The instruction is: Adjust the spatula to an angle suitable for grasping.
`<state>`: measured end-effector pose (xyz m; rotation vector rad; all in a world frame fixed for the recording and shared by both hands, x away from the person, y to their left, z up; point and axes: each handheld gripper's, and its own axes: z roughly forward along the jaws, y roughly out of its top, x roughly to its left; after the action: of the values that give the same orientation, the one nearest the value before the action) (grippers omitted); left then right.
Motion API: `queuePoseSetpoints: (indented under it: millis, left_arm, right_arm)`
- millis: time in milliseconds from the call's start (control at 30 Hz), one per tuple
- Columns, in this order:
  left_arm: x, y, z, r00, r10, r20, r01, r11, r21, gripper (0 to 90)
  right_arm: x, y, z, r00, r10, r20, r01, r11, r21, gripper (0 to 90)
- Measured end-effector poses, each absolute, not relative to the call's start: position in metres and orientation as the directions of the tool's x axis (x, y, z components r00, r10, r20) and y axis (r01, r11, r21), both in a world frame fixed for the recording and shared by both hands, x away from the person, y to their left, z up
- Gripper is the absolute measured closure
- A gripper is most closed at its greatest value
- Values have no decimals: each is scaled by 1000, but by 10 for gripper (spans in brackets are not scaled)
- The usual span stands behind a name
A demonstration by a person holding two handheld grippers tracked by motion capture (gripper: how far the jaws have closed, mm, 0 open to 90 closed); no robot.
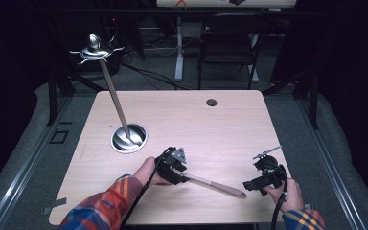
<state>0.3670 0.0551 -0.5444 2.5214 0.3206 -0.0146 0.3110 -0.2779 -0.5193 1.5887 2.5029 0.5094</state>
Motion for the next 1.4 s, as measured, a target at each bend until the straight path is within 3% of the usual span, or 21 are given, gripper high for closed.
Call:
queuePoseSetpoints:
  millis: [167,567,1400]
  left_arm:
    - [369,48,-550,966,250,-66,246,-806,538,565]
    - [366,41,-556,986,167,4,139,-834,535,625]
    - [363,64,-548,991,130,-17,124,-896,425,698]
  right_arm:
    - [311,-279,-520,-430,901,56,856,387,342,14]
    - [311,-281,-523,-401,913,80,868,351,350,0]
    - [309,-293,-526,-399,914,80,882,358,306,7]
